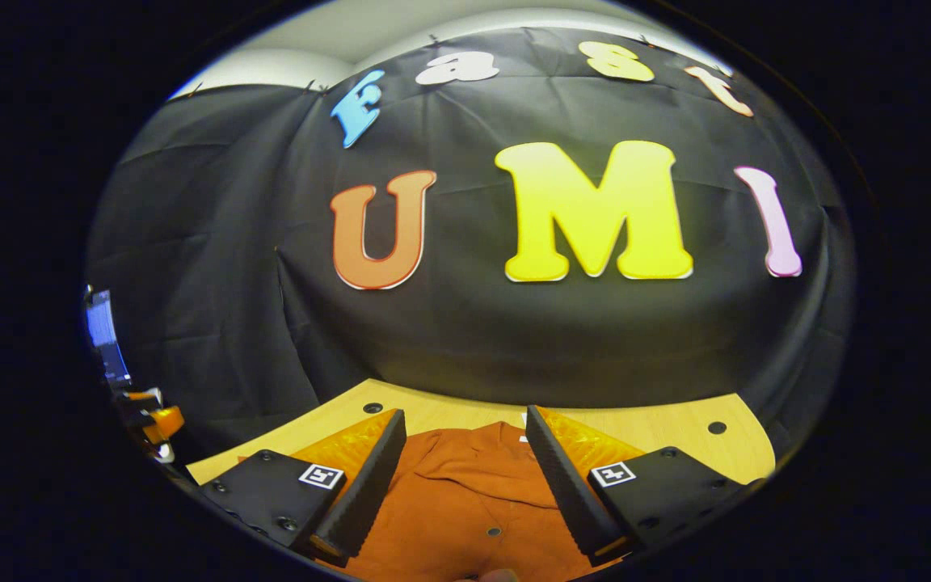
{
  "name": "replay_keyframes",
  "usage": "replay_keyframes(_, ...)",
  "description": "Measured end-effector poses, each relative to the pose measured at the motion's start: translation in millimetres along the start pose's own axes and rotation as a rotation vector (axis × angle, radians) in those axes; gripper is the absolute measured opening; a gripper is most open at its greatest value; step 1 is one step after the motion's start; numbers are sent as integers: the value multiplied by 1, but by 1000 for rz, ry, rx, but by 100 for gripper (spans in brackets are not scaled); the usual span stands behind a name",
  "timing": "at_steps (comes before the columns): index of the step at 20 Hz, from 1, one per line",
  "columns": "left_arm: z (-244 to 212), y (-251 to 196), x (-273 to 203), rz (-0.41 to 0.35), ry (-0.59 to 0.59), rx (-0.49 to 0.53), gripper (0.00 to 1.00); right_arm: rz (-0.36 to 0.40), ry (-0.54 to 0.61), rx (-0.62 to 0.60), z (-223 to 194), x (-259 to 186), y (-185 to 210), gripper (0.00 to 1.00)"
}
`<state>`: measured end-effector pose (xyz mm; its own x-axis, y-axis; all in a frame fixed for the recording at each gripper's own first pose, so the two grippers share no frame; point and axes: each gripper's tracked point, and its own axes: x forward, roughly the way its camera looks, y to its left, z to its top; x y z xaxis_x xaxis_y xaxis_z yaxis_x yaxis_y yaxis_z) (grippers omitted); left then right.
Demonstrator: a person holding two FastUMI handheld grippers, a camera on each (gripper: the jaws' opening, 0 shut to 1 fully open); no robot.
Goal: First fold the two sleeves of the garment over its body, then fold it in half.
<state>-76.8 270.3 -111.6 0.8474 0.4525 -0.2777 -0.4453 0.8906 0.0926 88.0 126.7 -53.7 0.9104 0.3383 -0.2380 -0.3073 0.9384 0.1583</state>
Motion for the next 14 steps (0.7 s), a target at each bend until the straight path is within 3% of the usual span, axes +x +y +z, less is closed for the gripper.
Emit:
replay_keyframes(5,-25,-9,17,-56,66,-16,99,-65,-32,-12,12,-37,-39,95)
replay_keyframes(10,-69,-3,47,-60,187,-59,99,-105,-55,-26,21,-66,-62,94)
replay_keyframes(14,-126,4,76,-70,312,-89,99,-145,-25,-53,11,-81,-79,93)
